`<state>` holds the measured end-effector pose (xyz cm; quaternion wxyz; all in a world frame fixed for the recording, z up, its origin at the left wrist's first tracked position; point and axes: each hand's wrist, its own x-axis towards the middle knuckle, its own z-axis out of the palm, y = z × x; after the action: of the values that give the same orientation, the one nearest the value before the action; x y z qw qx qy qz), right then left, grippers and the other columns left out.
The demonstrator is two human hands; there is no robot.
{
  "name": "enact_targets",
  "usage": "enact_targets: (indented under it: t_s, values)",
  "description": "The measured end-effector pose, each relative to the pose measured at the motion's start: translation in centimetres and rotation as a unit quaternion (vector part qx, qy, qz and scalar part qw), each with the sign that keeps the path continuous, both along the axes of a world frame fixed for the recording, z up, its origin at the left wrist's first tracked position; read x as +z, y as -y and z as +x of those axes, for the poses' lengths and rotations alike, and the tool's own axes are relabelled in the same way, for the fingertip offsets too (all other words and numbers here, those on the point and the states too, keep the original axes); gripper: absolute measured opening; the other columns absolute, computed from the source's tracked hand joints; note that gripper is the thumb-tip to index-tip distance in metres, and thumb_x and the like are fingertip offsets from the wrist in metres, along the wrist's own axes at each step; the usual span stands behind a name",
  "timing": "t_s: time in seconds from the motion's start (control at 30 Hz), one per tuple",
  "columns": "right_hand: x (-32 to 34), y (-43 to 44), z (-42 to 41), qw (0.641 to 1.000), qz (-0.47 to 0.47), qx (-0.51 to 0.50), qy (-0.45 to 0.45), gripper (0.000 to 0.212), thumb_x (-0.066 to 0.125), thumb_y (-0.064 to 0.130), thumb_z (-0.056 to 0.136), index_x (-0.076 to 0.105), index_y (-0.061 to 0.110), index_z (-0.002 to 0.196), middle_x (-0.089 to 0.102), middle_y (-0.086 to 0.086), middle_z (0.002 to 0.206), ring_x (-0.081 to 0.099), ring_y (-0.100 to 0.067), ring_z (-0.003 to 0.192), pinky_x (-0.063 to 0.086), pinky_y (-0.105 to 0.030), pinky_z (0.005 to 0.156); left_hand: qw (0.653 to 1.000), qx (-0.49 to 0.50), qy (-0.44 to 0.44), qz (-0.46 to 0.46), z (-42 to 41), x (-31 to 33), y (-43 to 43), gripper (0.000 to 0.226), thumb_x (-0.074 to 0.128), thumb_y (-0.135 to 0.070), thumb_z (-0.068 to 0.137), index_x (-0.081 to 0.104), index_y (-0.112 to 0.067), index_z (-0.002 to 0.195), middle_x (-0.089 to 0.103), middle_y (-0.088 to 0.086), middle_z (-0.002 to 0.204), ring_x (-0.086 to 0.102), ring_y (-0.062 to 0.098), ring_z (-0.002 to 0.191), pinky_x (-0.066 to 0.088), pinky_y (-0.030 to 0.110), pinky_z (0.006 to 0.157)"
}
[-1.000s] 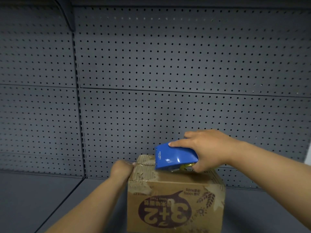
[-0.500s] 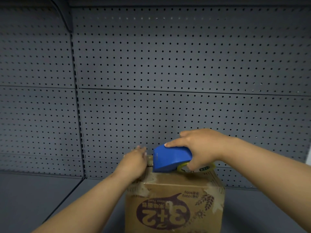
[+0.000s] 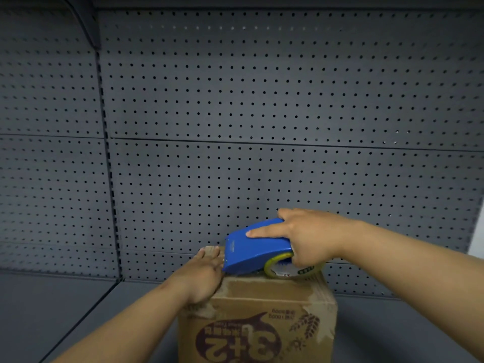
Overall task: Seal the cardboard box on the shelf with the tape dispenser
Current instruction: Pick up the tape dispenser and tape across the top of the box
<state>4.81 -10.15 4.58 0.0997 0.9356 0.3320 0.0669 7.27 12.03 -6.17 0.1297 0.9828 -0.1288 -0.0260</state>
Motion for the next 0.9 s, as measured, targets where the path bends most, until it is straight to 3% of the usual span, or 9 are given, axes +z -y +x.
enact_targets:
  t_s: [0.37,0.47,0.57,0.7,0.9]
  values:
    - [0.3,1.8,0.0,0.998,0.013,-0.014,-0.054,0.083,0.055,0.026,0.077,0.005,0.07,0.127,0.032,0.008,0.09,0.046,-0.017,0.088,0.046,-0.033,0.064,0.999,0.015,-0.005,-0.033,-1.1,0.6,0.4,0.05,0.011,-0.029,0.101,0.002,-0.026,0.15,-0.004,-0.002,0.16,-0.009,0.021,0.147,-0.002,0.029,0.117]
    - [0.4,2.5,0.3,0.998,0.014,-0.01,-0.064,0.088,0.056,0.024,0.075,0.003,0.072,0.126,0.033,0.007,0.092,0.045,-0.013,0.084,0.05,-0.034,0.067,0.999,0.023,-0.011,-0.043,-0.8,0.1,0.1,0.05,0.011,-0.034,0.1,0.004,-0.03,0.149,-0.003,-0.004,0.16,-0.009,0.022,0.147,0.0,0.036,0.12]
    - [0.7,4.3,0.4,0.997,0.023,-0.012,-0.075,0.088,0.057,0.024,0.075,0.003,0.071,0.126,0.033,0.008,0.092,0.043,-0.009,0.079,0.045,-0.024,0.062,0.999,0.034,-0.023,-0.024,-0.7,0.4,0.2,0.05,0.012,-0.035,0.1,0.006,-0.027,0.15,-0.003,-0.002,0.16,-0.008,0.022,0.147,0.001,0.036,0.12]
    - [0.5,7.7,0.4,0.996,0.04,-0.016,-0.074,0.092,0.058,0.026,0.074,-0.005,0.079,0.114,0.033,0.01,0.092,0.046,-0.01,0.081,0.047,-0.024,0.066,0.999,0.037,-0.024,-0.01,-1.0,0.8,0.5,0.051,0.012,-0.036,0.1,0.005,-0.027,0.15,-0.003,-0.003,0.16,-0.007,0.022,0.147,0.002,0.035,0.118]
    - [-0.8,12.2,0.6,0.991,0.072,-0.034,-0.105,0.091,0.059,0.026,0.076,-0.002,0.077,0.119,0.037,0.004,0.101,0.047,-0.011,0.089,0.039,-0.019,0.062,0.999,0.044,-0.021,0.002,-0.7,0.4,0.4,0.05,0.014,-0.035,0.101,0.005,-0.029,0.149,-0.004,-0.004,0.16,-0.007,0.02,0.147,0.004,0.036,0.119]
